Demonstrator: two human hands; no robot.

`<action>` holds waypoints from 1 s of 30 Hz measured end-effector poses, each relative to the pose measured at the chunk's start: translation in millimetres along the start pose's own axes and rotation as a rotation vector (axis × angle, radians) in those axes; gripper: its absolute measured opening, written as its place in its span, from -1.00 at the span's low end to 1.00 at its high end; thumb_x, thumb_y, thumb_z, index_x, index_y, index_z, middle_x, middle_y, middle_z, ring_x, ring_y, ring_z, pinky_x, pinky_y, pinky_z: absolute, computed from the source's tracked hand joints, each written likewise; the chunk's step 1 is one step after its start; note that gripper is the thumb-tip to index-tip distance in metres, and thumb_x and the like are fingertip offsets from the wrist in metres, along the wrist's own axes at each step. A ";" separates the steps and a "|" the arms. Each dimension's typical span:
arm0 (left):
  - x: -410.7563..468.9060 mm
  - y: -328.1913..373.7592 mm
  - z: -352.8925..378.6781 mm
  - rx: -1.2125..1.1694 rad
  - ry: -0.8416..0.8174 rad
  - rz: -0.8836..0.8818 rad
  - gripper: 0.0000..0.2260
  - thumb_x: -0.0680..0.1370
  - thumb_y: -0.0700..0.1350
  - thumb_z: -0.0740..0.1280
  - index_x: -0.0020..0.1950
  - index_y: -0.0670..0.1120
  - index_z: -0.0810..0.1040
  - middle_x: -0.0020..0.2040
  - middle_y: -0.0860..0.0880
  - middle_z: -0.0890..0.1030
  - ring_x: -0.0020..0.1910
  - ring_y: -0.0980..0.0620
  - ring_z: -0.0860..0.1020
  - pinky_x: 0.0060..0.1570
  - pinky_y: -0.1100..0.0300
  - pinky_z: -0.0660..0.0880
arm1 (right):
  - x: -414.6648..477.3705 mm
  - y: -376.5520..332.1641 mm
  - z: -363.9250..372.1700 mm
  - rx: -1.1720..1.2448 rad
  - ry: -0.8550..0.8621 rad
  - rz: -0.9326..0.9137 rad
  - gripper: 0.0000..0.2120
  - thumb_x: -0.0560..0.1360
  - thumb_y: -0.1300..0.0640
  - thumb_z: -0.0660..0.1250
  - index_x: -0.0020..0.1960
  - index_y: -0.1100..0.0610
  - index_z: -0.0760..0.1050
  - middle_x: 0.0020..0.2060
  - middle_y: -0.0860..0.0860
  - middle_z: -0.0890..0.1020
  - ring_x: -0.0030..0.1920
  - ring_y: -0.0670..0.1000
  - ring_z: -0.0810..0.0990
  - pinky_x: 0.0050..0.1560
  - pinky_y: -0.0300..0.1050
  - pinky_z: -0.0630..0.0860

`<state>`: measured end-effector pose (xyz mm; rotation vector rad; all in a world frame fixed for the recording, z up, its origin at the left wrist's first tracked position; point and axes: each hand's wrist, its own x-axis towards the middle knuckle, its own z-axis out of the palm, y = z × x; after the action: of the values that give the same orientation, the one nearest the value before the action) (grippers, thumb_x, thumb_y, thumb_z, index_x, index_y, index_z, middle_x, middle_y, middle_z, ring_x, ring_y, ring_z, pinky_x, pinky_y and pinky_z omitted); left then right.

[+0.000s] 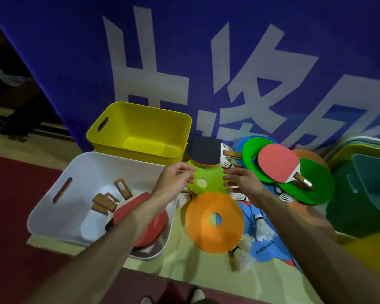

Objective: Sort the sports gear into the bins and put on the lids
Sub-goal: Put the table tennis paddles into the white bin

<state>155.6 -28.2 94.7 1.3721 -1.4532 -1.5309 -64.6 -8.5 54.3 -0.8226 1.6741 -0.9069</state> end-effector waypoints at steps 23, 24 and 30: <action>54.4 -18.9 56.2 0.120 0.142 -0.201 -0.82 0.55 -0.29 0.25 -0.09 -0.06 0.57 -0.15 -0.05 0.62 -0.17 0.07 0.61 -0.22 0.37 0.49 | 159.8 37.9 9.9 0.526 -0.044 0.364 -0.90 0.58 0.29 0.23 0.06 0.20 0.48 -0.10 0.12 0.54 -0.18 -0.02 0.57 -0.32 -0.17 0.60; 54.1 -19.4 56.3 0.117 0.149 -0.208 -0.83 0.55 -0.29 0.26 -0.10 -0.06 0.57 -0.15 -0.06 0.61 -0.18 0.08 0.60 -0.26 0.41 0.48 | 162.6 37.3 12.4 0.574 -0.058 0.379 -0.81 0.58 0.26 0.24 0.19 0.23 0.45 0.01 0.15 0.55 -0.07 0.01 0.57 -0.19 -0.12 0.60; 51.7 -19.3 54.2 0.090 0.173 -0.211 -0.82 0.55 -0.29 0.27 -0.13 -0.05 0.57 -0.20 -0.05 0.63 -0.21 0.07 0.59 -0.28 0.42 0.48 | 165.4 23.3 18.7 0.660 -0.044 0.479 -0.65 0.59 0.20 0.24 0.33 0.28 0.33 0.17 0.25 0.57 0.18 0.19 0.59 0.10 0.03 0.55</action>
<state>94.8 -54.8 55.0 1.7132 -1.3189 -1.4462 -89.9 -142.4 -44.2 0.0082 1.3155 -0.9943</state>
